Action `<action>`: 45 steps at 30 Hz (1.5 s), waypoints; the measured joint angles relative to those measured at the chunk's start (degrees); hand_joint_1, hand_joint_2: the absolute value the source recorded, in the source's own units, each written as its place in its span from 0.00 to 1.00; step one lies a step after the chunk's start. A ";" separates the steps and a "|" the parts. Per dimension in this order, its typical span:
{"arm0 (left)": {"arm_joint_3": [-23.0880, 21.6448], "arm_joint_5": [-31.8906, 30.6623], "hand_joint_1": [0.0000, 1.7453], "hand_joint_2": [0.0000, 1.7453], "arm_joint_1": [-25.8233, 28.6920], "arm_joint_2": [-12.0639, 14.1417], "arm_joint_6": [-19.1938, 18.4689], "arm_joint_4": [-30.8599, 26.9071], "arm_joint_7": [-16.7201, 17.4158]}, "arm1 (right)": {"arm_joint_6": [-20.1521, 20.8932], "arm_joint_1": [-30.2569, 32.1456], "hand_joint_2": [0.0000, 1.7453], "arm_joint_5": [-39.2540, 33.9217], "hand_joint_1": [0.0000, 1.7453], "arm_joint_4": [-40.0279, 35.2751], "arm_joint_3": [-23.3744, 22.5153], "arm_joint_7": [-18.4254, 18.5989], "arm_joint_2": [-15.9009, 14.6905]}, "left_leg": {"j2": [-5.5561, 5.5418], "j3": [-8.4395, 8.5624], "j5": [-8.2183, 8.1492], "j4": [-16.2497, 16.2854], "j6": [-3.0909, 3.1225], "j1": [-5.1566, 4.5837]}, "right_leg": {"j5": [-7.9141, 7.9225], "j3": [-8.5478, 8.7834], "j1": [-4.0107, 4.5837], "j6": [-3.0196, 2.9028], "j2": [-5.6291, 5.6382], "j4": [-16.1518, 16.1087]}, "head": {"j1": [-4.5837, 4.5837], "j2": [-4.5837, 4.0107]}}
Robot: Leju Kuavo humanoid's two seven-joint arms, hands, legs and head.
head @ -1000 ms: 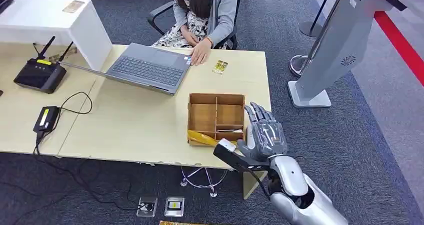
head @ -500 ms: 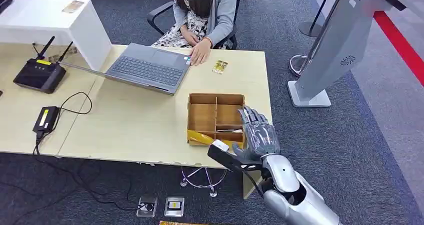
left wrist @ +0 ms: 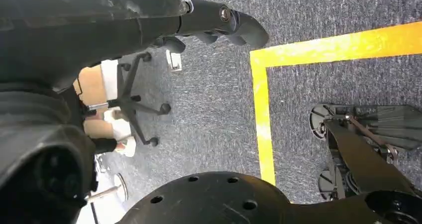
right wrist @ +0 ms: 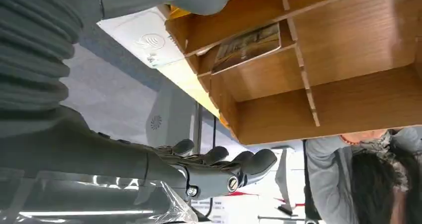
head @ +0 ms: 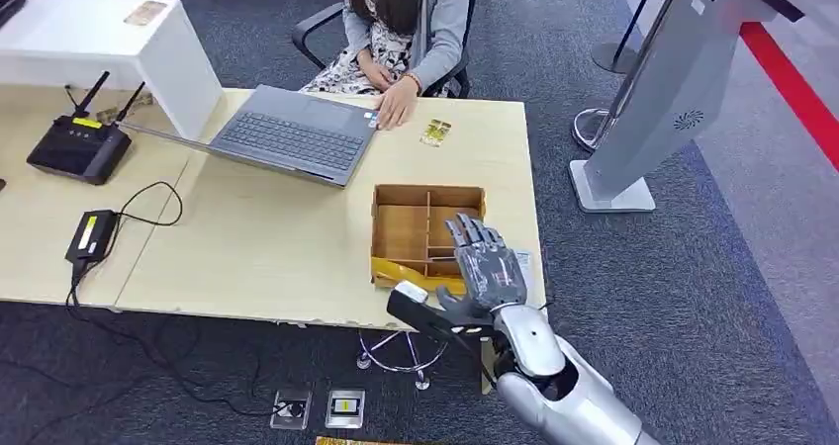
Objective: Pass the card to the sensor for recognition and then transmit it.
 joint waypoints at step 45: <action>-0.02 -2.99 0.00 0.00 0.00 0.00 -1.79 0.00 -0.68 | -3.15 -0.03 1.00 3.15 0.00 10.82 -0.63 -0.41 3.06 | 0.00 0.02 0.00 0.00 0.00 0.00 | 0.00 -0.01 0.00 0.00 0.02 0.00 | 0.00 -0.02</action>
